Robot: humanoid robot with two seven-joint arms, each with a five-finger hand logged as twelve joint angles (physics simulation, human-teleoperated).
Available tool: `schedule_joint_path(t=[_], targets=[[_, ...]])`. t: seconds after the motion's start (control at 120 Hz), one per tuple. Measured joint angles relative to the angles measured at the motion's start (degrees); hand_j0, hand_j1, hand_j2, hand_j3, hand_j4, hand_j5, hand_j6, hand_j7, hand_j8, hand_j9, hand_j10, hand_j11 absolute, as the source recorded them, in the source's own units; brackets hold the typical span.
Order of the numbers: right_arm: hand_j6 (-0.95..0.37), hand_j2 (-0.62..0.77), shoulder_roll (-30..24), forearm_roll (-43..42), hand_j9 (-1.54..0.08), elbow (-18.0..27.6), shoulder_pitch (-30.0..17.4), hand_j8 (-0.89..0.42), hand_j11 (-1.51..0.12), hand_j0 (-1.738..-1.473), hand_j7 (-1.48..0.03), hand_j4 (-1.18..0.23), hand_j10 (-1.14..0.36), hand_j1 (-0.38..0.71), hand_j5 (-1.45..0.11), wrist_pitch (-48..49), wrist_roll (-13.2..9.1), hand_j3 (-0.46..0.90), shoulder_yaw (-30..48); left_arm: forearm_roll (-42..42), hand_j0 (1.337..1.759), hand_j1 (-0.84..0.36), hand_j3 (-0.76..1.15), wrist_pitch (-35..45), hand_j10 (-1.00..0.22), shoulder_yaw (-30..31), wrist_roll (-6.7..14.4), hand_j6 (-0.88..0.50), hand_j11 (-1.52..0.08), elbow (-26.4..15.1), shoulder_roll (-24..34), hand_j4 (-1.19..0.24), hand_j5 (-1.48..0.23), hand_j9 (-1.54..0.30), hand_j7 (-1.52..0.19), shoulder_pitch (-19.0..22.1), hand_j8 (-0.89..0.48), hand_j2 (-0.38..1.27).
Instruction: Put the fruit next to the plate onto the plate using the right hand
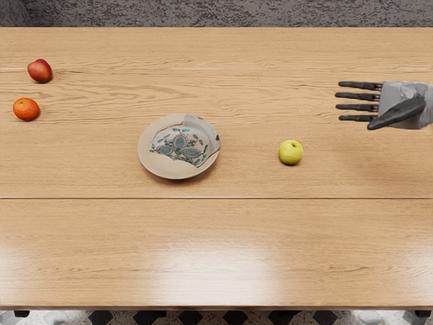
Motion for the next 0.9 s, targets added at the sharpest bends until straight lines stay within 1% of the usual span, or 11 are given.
schedule_joint_path(t=[0.142,0.233,0.275,0.383,0.442,0.517,0.617,0.675,0.767,0.9], targets=[[-0.03,-0.01,0.59,-0.64,-0.05,0.18,1.04,-0.03,-0.05,-1.658,-0.05,-0.03,-0.03,-0.31,-0.05,0.00,-0.90,0.00,0.00,0.00,1.658,0.06,0.00,-0.02,-0.24,0.00,0.00,-0.25,-0.32,-0.01,0.00,-0.25,-0.32,-0.32,-0.32,0.00,-0.25,0.05],[-0.03,-0.01,1.05,-1.90,-0.05,-0.80,1.79,-0.03,-0.05,-1.658,-0.05,-0.03,-0.03,-0.31,-0.05,0.00,-0.74,0.00,0.81,0.00,1.658,0.06,0.00,-0.01,-0.24,-0.02,0.00,-0.25,-0.32,0.00,0.00,-0.24,-0.32,-0.32,-0.32,0.00,-0.24,0.05],[-0.03,-0.01,1.91,-6.13,-0.05,-1.36,2.25,-0.03,-0.05,-1.658,-0.05,-0.03,-0.03,-0.31,-0.05,0.00,-0.69,0.00,2.82,0.01,1.658,0.06,0.00,-0.01,-0.24,-0.01,0.00,-0.24,-0.32,0.00,0.00,-0.24,-0.32,-0.32,-0.32,0.00,-0.24,0.05],[-0.04,-0.01,5.17,-23.38,-0.05,-0.15,2.94,-0.04,-0.05,-1.658,-0.05,-0.04,-0.04,-0.30,-0.05,0.00,-0.57,0.00,10.16,0.00,1.658,0.06,0.00,0.00,-0.24,0.00,0.00,-0.24,-0.32,0.00,0.00,-0.24,-0.32,-0.32,-0.32,0.00,-0.24,0.05],[-0.04,-0.01,5.98,-31.90,-0.05,3.18,3.06,-0.04,-0.05,-1.658,-0.05,-0.04,-0.04,-0.30,-0.05,0.00,0.02,0.00,12.63,0.00,1.658,0.06,0.00,0.00,-0.24,0.00,0.00,-0.24,-0.32,0.01,0.00,-0.24,-0.32,-0.32,-0.32,0.00,-0.24,0.05],[-0.04,-0.01,5.24,-40.88,-0.06,10.74,2.72,-0.04,-0.06,-1.658,-0.06,-0.04,-0.04,-0.30,-0.06,-0.01,0.52,0.00,14.08,-0.01,1.658,0.06,0.00,0.00,-0.24,-0.01,0.00,-0.25,-0.32,0.01,0.00,-0.25,-0.32,-0.32,-0.32,0.00,-0.25,0.05],[-0.04,-0.01,3.17,-49.62,-0.06,21.51,0.97,-0.04,-0.06,-1.658,-0.06,-0.04,-0.04,-0.30,-0.06,-1.28,0.62,0.00,14.55,-0.01,1.658,0.06,0.00,0.00,-0.24,0.02,0.00,-0.24,-0.32,0.01,0.00,-0.24,-0.32,-0.32,-0.32,0.00,-0.24,0.05],[-0.05,-0.01,2.64,-53.70,-0.06,26.15,-0.34,-0.05,-0.06,-1.658,-0.06,-0.05,-0.05,-0.30,-0.06,-5.04,0.49,0.00,13.55,-0.01,1.658,0.06,0.00,0.00,-0.24,0.01,0.00,-0.24,-0.32,0.01,0.00,-0.24,-0.32,-0.32,-0.32,0.00,-0.24,0.05],[-0.05,-0.01,3.19,-59.80,-0.06,30.00,-1.41,-0.05,-0.06,-1.658,-0.06,-0.05,-0.05,-0.30,-0.06,-12.95,0.41,0.00,10.30,-0.01,1.658,0.06,0.00,0.00,-0.24,0.01,0.00,-0.24,-0.32,0.00,0.00,-0.24,-0.32,-0.32,-0.32,0.00,-0.24,0.05],[-0.05,-0.01,5.28,-67.35,-0.06,31.97,-1.94,-0.05,-0.06,-1.658,-0.06,-0.05,-0.05,-0.29,-0.06,-24.39,0.38,0.00,5.10,-0.01,1.658,0.06,0.00,0.00,-0.24,0.01,0.00,-0.24,-0.32,0.00,0.00,-0.24,-0.32,-0.32,-0.32,0.00,-0.24,0.05]])
